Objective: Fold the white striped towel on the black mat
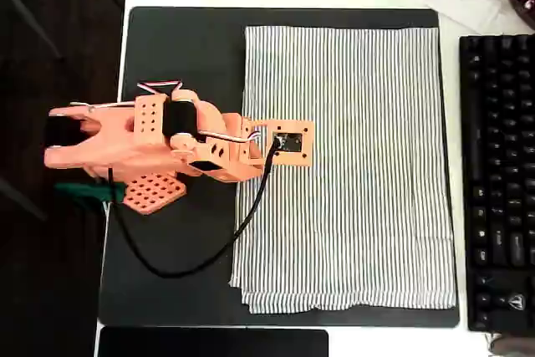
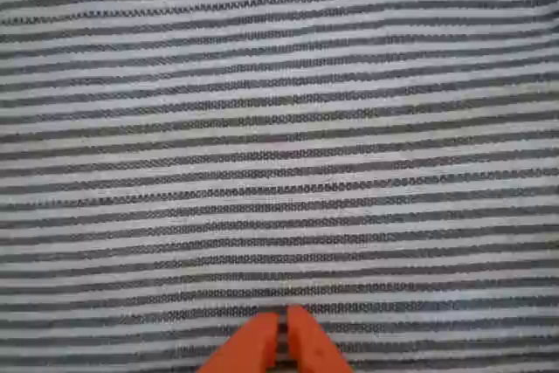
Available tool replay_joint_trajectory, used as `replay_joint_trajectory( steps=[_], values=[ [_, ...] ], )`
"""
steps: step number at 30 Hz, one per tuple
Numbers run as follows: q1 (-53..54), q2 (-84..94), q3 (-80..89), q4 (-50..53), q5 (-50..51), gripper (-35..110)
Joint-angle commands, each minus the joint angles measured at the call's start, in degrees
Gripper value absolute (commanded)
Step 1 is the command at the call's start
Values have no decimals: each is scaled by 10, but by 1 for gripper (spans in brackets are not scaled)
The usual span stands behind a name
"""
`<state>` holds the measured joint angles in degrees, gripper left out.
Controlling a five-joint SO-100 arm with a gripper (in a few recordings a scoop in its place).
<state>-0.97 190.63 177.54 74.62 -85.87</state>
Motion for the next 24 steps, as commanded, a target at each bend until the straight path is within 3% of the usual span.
replay_joint_trajectory(
  steps=[1, 6, 24],
  values=[
    [0, 4, 10, 4, -73, 0],
    [2, 4, 10, 4, -28, 0],
    [-15, -56, -40, -25, -25, 0]
  ],
)
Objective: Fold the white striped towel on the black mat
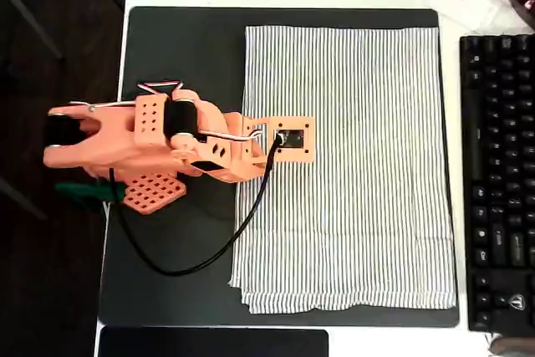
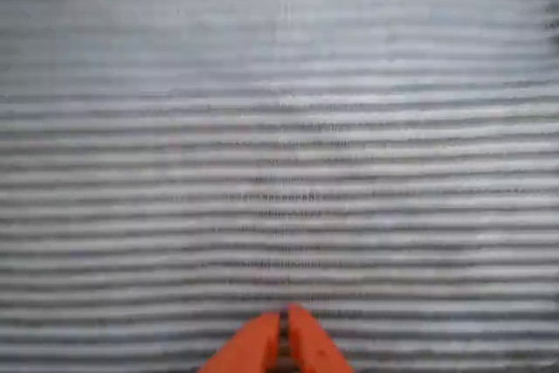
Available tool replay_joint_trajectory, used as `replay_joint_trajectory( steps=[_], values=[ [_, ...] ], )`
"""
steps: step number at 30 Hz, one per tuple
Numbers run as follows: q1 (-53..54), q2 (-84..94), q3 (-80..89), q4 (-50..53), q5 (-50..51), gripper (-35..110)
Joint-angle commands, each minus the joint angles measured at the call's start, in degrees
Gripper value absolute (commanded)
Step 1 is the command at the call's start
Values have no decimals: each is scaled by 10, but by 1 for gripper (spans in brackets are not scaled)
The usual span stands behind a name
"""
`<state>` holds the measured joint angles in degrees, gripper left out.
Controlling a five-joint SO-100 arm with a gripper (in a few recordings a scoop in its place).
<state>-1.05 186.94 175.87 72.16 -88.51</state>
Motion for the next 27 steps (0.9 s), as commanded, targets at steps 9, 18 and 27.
replay_joint_trajectory(
  steps=[9, 18, 27],
  values=[
    [-62, -144, -151, 25, 29, 0],
    [-157, -272, -265, 34, 102, 0],
    [-291, -426, -416, 40, 229, 0]
  ],
)
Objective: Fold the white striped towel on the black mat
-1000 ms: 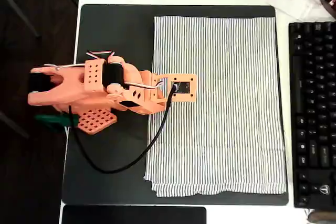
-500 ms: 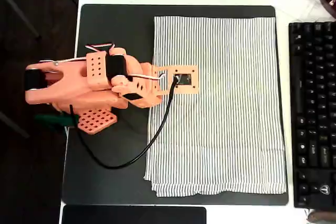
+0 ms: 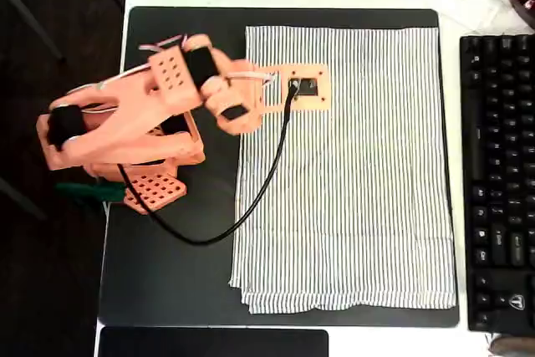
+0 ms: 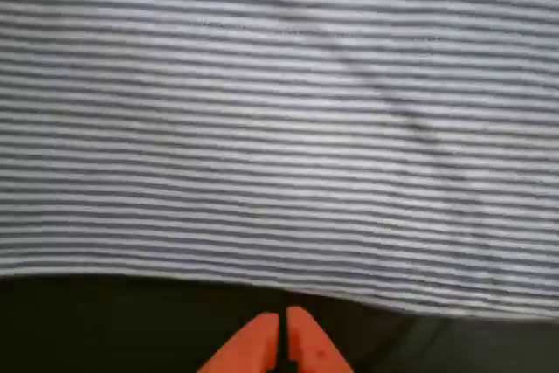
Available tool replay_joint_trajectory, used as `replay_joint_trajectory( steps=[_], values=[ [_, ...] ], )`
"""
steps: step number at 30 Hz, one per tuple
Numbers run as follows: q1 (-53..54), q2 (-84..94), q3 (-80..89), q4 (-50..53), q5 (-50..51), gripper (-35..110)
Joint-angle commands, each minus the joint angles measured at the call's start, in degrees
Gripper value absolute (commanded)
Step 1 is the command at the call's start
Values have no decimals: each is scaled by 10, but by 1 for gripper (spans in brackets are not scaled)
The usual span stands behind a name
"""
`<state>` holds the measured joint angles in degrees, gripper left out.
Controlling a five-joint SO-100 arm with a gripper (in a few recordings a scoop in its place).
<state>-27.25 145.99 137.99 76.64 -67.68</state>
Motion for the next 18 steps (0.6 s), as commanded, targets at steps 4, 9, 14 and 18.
replay_joint_trajectory(
  steps=[4, 9, 14, 18],
  values=[
    [-72, -54, -65, -21, 38, 0],
    [-103, -144, -124, -44, 63, 1],
    [-130, -251, -221, -47, 93, 1],
    [-143, -337, -298, -53, 100, 2]
  ],
)
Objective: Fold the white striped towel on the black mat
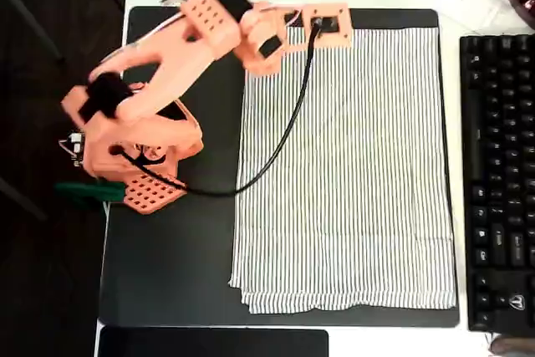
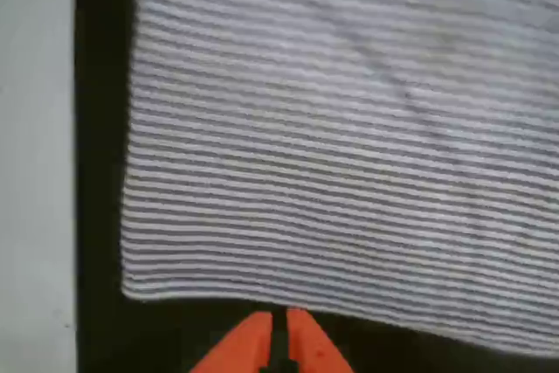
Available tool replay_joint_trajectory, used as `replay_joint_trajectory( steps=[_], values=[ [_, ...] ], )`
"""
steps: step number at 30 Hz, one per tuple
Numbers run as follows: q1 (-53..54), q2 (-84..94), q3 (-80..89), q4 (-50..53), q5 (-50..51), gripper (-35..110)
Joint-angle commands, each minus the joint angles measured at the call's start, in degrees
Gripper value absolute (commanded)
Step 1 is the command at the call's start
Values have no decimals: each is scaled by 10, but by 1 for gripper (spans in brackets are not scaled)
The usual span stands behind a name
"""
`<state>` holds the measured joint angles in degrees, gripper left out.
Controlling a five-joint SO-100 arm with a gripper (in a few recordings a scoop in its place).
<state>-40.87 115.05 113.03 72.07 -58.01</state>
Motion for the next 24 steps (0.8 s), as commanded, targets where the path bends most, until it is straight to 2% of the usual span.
replay_joint_trajectory(
  steps=[1, 14, 24],
  values=[
    [-7, -50, -67, -11, 6, 3],
    [22, -284, -272, -23, 2, 17],
    [59, -483, -432, -37, -34, 19]
  ],
)
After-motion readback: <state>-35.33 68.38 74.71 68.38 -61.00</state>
